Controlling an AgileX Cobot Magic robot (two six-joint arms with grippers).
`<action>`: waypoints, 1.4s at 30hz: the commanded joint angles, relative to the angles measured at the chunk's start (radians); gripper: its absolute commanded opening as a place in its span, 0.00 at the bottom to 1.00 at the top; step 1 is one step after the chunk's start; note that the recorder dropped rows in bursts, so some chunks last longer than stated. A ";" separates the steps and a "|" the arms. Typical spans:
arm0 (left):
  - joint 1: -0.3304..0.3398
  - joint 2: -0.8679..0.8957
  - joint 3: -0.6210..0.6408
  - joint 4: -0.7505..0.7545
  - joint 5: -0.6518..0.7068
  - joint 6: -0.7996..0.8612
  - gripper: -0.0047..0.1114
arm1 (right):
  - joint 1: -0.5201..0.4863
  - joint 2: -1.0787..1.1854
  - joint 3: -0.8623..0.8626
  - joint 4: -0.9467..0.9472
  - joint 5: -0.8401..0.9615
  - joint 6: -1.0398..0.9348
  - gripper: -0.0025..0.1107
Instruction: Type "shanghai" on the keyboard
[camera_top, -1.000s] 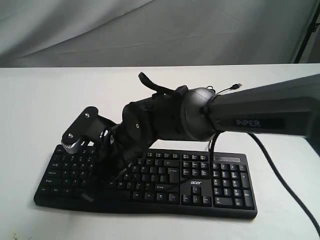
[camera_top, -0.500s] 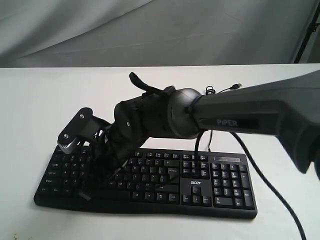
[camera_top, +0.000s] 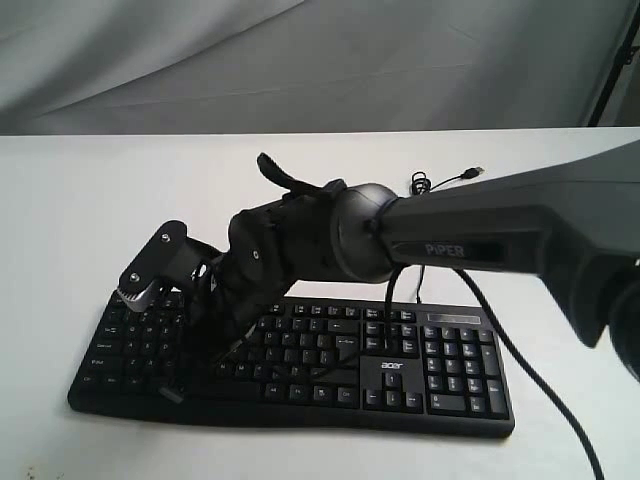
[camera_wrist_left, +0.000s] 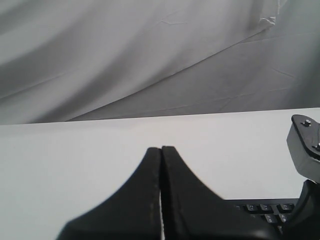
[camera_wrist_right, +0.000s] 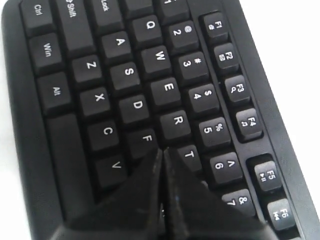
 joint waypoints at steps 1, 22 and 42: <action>-0.006 -0.002 0.002 0.000 -0.006 -0.003 0.04 | -0.006 0.001 -0.004 -0.003 -0.010 0.001 0.02; -0.006 -0.002 0.002 0.000 -0.006 -0.003 0.04 | -0.021 -0.053 0.018 -0.028 0.037 0.026 0.02; -0.006 -0.002 0.002 0.000 -0.006 -0.003 0.04 | -0.025 -0.044 0.054 -0.011 0.005 0.027 0.02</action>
